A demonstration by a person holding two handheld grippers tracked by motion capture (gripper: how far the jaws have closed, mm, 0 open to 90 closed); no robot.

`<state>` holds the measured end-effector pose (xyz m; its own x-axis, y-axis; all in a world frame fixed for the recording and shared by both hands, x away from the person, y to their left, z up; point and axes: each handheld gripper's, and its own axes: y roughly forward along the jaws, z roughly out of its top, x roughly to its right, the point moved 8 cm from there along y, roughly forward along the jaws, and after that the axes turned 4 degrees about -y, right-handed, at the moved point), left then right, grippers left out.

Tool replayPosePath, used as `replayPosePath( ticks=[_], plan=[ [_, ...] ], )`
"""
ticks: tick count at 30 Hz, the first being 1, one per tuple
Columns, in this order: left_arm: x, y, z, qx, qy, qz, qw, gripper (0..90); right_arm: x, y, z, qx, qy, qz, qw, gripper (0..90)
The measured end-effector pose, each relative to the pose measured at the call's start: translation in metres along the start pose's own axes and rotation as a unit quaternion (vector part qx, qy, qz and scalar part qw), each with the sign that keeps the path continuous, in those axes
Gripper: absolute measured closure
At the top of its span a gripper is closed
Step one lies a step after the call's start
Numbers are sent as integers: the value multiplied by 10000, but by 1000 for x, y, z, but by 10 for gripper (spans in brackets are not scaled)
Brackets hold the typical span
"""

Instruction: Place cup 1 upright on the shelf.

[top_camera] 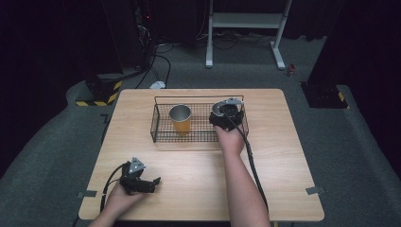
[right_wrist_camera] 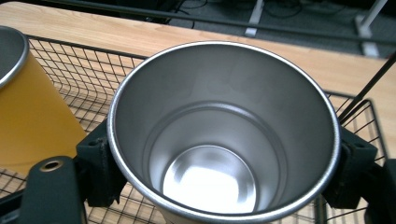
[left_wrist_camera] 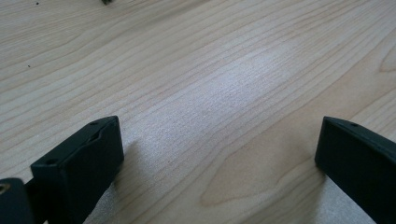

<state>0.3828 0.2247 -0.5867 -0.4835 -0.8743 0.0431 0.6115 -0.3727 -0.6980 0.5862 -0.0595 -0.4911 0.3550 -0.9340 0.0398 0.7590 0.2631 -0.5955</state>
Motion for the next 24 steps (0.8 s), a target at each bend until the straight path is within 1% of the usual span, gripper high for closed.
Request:
replayPosePath(
  ticks=[1,3,4,8,11,13,14,17,19,20,21,23,24],
  plan=[
    [0,0,0,-5,2,-4,10000,15,0,1,-1,-40,36,11,10000,183],
    [0,0,0,-15,4,-3,10000,16,-1,2,-2,-65,20,-7,10000,183],
    [0,0,0,-6,1,-1,10000,16,-1,4,-3,-88,-29,-26,10000,184],
    [0,0,0,-5,-4,2,10000,17,-4,10,-7,-217,24,13,9998,184],
    [0,0,0,-3,-3,1,10000,17,-5,12,-9,-284,-18,-16,9996,184],
    [0,0,0,7,-5,0,10000,17,-6,16,-13,-381,-27,-28,9993,183],
    [0,0,0,7,-5,0,10000,17,-6,16,-13,-406,22,-32,9992,183],
    [0,0,0,7,-6,-1,10000,17,-6,18,-14,-410,-5,-25,9992,183],
    [0,0,0,6,-5,-1,10000,18,-7,20,-17,-499,16,-23,9988,183],
    [0,0,0,6,-5,-1,10000,17,-7,20,-17,-499,16,-23,9988,183],
    [0,0,0,15,-14,-2,10000,17,-8,22,-19,-545,-46,-31,9985,183],
    [0,0,0,13,-14,-2,10000,18,-9,23,-20,-571,-33,-27,9984,183],
    [0,0,0,13,-12,-3,10000,18,-9,25,-22,-629,-82,-21,9980,183]
  ],
)
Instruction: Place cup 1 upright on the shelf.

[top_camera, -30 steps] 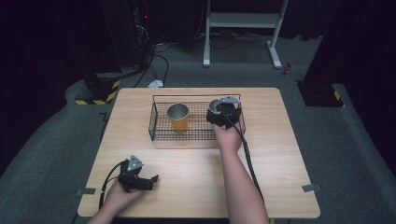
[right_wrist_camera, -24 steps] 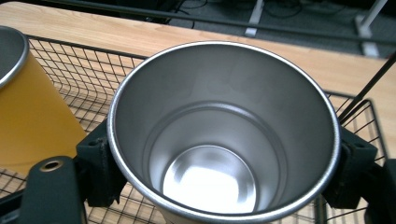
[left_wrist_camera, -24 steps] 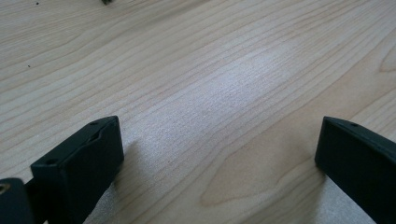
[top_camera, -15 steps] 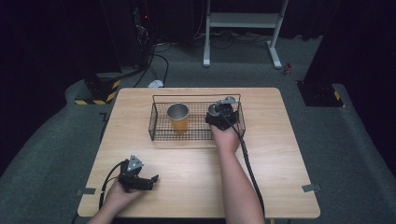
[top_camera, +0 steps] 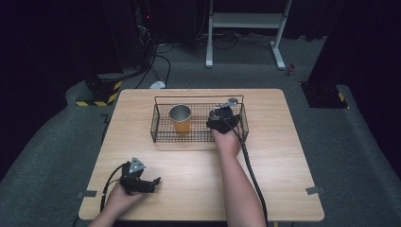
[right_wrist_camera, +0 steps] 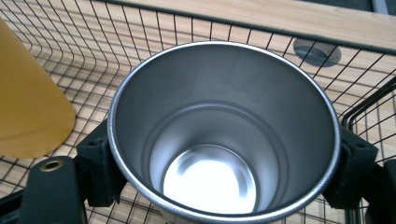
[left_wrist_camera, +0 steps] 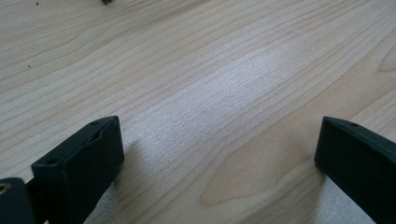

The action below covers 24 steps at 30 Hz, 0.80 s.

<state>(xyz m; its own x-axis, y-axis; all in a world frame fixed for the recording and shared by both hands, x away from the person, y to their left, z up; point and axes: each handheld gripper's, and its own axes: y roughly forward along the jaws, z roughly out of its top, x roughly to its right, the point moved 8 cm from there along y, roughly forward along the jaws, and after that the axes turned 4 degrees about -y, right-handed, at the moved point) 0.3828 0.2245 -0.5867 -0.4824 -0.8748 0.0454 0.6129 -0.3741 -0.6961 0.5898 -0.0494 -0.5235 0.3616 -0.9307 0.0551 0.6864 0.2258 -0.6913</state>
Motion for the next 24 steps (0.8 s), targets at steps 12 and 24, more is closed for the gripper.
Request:
replayPosePath(
  ticks=[12,24],
  plan=[
    [0,0,0,-1,-1,0,10000,17,-1,2,-2,-109,16,53,9999,181],
    [0,0,0,-11,40,-13,10000,18,4,-1,-2,-111,2,-30,9999,88]
  ],
)
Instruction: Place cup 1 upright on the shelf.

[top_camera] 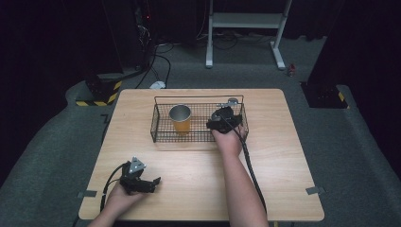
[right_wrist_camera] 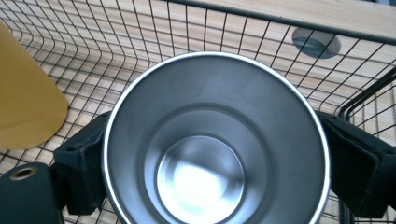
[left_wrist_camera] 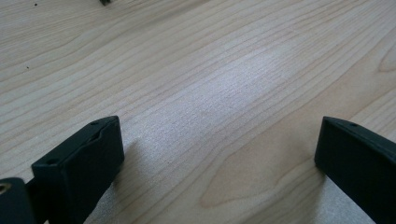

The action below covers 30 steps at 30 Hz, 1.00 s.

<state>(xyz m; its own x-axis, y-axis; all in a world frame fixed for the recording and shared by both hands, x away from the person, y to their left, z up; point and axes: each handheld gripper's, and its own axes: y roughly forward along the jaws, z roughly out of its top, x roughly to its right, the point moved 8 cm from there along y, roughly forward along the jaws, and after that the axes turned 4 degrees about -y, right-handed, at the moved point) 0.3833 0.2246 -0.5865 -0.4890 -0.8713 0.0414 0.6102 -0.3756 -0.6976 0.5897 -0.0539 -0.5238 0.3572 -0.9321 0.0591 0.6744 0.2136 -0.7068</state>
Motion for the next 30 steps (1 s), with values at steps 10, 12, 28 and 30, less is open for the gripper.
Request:
replayPosePath(
  ticks=[10,12,28,30],
  plan=[
    [0,0,0,-20,22,10,10000,18,3,-22,14,440,-29,-8,9990,88],
    [0,0,0,-13,18,15,10000,19,3,-25,16,496,-8,15,9988,88],
    [0,0,0,-10,-25,-2,10000,20,10,-72,6,1018,-65,286,9944,103],
    [1,0,0,-8,-39,-3,10000,20,10,-75,1,1047,-68,310,9940,104]
  ],
)
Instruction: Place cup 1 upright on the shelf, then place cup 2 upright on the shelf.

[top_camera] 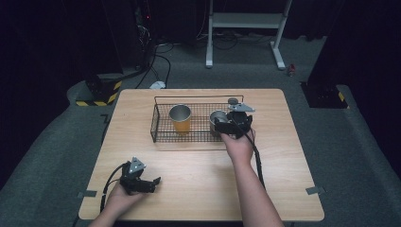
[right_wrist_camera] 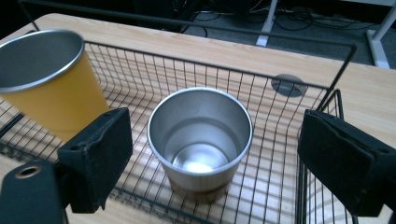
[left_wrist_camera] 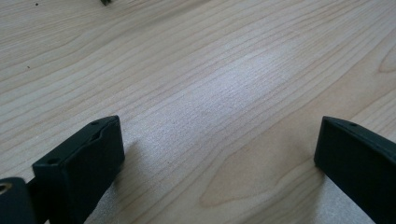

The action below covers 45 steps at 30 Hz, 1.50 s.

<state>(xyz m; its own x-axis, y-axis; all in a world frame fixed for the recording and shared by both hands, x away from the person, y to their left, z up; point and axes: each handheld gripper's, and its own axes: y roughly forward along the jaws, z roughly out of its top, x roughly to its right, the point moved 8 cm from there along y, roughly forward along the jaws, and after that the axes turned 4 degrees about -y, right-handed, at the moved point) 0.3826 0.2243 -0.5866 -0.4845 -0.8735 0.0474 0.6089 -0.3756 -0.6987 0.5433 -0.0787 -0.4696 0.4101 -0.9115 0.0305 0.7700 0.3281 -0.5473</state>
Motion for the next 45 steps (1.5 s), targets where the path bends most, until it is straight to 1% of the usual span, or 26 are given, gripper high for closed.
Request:
replayPosePath(
  ticks=[2,4,7,12,13,14,15,16,18,22,23,24,25,28,29,32,33,34,35,36,37,38,39,41,44,45],
  plan=[
    [0,0,0,-2,-5,-3,10000,21,-2,-8,-9,45,-29,71,10000,107],
    [0,0,0,0,-9,-1,10000,22,-3,-10,-11,46,-31,72,10000,108],
    [0,0,0,-10,6,0,10000,25,-3,-21,-22,118,-122,87,9998,109],
    [0,0,0,-10,7,3,10000,26,-1,-33,-30,159,-139,85,9997,114],
    [-1,0,0,3,0,15,10000,26,2,-39,-35,170,-188,58,9997,125],
    [-1,0,0,3,0,15,10000,27,2,-39,-35,170,-188,58,9997,125],
    [-1,0,1,7,-5,20,10000,27,5,-43,-42,127,-238,18,9996,125],
    [-1,0,1,9,-1,23,10000,27,5,-43,-42,127,-238,18,9996,125],
    [-1,1,2,1,17,36,10000,27,9,-47,-52,99,-273,-42,9996,124],
    [-1,1,2,7,24,33,10000,28,20,-54,-74,28,-198,-90,9998,123],
    [-1,1,2,7,13,21,10000,34,25,-58,-86,1,-173,-147,9997,123],
    [-1,1,2,7,13,21,10000,36,25,-58,-86,1,-173,-147,9997,123],
    [-1,0,1,25,22,27,10000,38,29,-61,-100,-102,-136,-174,9997,122],
    [-1,0,1,25,22,28,10000,39,36,-65,-118,-280,-162,-256,9991,115],
    [-1,0,1,25,22,28,10000,39,36,-65,-118,-280,-162,-256,9991,115],
    [-1,0,1,25,25,30,10000,39,44,-74,-135,-440,-212,-393,9980,105],
    [-1,0,1,26,23,30,10000,39,50,-81,-148,-574,-204,-411,9973,100],
    [-1,0,1,26,23,30,10000,39,50,-81,-148,-574,-204,-411,9973,100],
    [-1,0,1,26,12,27,10000,39,52,-83,-153,-624,-224,-434,9969,99],
    [-1,0,1,24,24,31,10000,39,55,-86,-167,-842,-179,-439,9953,91],
    [-1,0,1,24,24,31,10000,39,55,-86,-167,-842,-179,-439,9953,91],
    [-2,0,1,25,32,27,10000,39,60,-88,-180,-1029,-163,-515,9932,91],
    [-2,0,1,25,32,27,10000,39,60,-88,-180,-1029,-163,-515,9932,91],
    [-1,0,1,16,21,26,10000,39,61,-89,-192,-1126,-116,-545,9921,89],
    [-1,0,1,32,-7,40,10000,39,61,-91,-194,-1100,-78,-541,9924,89],
    [-1,0,1,31,-13,46,10000,39,62,-90,-194,-1049,-62,-503,9932,94]
  ],
)
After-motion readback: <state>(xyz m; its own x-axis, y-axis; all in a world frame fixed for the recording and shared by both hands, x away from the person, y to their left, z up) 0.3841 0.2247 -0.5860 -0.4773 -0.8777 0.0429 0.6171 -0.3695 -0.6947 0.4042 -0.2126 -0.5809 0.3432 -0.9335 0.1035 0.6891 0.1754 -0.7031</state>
